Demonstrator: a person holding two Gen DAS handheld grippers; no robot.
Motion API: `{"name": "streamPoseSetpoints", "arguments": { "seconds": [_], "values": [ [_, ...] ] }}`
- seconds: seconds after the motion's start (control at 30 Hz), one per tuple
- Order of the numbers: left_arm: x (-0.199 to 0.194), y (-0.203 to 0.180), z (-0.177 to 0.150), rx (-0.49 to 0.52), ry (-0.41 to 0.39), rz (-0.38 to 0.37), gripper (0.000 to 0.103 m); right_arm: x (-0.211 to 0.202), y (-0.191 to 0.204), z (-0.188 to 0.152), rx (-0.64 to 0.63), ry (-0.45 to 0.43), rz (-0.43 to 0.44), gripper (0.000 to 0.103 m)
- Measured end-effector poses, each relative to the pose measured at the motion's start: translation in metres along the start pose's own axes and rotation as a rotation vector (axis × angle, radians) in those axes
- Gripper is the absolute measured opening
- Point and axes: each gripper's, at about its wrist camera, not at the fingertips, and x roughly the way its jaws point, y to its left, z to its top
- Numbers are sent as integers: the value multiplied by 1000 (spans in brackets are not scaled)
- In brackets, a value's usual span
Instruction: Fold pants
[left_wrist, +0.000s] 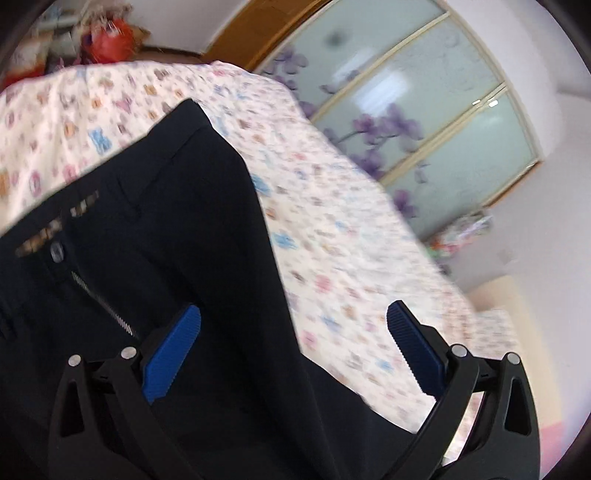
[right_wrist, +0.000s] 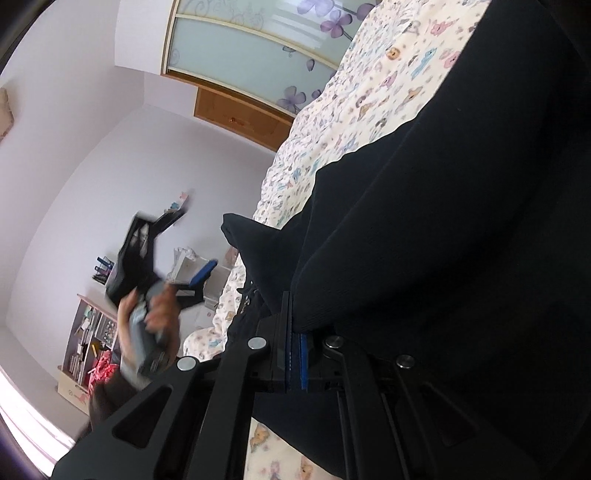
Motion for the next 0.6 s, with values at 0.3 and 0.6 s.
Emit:
{"name": "streamPoseSetpoints", "arguments": {
  "seconds": [0.3, 0.6],
  "values": [
    [73, -6, 27, -7, 21, 191, 25, -3, -3, -2, 10, 35, -3, 3],
    [-9, 36, 6, -65, -146, 160, 5, -7, 5, 3, -16, 12, 13, 3]
  ]
}}
